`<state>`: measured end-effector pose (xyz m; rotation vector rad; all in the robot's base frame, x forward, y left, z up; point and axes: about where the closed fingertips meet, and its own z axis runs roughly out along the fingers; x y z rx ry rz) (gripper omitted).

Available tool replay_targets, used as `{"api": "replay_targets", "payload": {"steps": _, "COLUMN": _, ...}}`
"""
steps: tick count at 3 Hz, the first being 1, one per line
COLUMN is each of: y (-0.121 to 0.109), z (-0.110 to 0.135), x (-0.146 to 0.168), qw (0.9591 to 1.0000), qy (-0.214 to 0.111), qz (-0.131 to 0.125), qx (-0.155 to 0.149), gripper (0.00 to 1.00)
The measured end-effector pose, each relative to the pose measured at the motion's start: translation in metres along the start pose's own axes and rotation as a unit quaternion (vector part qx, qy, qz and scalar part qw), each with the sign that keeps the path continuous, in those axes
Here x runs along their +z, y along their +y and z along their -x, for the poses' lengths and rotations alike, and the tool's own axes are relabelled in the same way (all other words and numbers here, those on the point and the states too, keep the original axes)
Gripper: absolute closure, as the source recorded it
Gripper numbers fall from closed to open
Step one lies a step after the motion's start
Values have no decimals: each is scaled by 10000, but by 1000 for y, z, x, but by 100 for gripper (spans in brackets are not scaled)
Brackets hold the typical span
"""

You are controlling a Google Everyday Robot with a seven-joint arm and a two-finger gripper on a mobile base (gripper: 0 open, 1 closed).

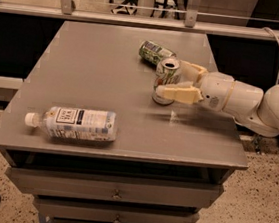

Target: Place 7up can upright

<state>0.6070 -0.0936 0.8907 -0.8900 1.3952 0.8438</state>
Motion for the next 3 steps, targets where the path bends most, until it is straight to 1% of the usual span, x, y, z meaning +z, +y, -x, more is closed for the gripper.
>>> {"api": "replay_targets", "payload": {"steps": 1, "y": 0, "z": 0, "x": -15, "qw": 9999, "qy": 34, "qz": -110, "qx": -34, "gripper": 0}}
{"api": "replay_targets", "payload": {"steps": 2, "y": -5, "z": 18, "x": -29, "qw": 9990, "qy": 370, "qz": -124, "qx": -228, "gripper": 0}}
{"api": "replay_targets", "payload": {"steps": 3, "y": -17, "z": 54, "x": -59, "qw": 9955, "qy": 778, "qz": -311, "qx": -442, "gripper": 0}}
